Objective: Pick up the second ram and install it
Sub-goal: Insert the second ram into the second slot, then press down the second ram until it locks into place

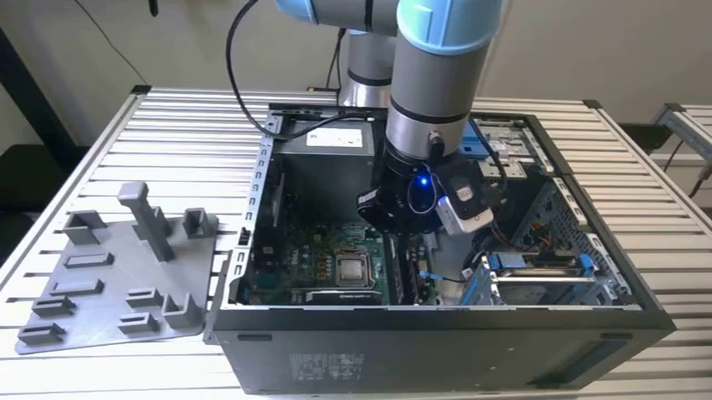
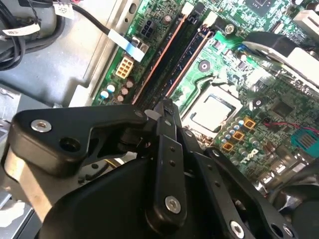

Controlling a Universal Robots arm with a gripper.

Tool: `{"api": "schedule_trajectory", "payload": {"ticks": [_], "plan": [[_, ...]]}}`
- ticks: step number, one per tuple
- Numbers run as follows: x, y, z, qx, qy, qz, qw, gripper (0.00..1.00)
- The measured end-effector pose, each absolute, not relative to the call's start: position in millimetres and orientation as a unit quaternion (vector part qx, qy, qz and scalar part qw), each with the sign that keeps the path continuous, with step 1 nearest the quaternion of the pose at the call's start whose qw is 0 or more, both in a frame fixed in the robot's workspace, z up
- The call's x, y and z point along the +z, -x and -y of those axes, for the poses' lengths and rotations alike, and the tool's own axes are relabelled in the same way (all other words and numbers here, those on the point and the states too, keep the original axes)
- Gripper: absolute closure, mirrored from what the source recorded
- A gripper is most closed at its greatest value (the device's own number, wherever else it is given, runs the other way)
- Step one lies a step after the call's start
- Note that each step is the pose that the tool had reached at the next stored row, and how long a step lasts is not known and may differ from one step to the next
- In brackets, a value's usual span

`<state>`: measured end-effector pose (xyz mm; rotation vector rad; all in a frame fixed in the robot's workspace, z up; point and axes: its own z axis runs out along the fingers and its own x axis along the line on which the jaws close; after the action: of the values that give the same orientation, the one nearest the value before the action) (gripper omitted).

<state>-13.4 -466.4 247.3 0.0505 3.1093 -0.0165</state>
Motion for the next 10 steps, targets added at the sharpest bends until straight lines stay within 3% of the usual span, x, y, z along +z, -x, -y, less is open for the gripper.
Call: {"api": "schedule_trajectory", "payload": {"ticks": [10], "plan": [[248.5, 13.4, 466.4, -0.005, -0.016, -1.000, 0.016, 0.89]]}}
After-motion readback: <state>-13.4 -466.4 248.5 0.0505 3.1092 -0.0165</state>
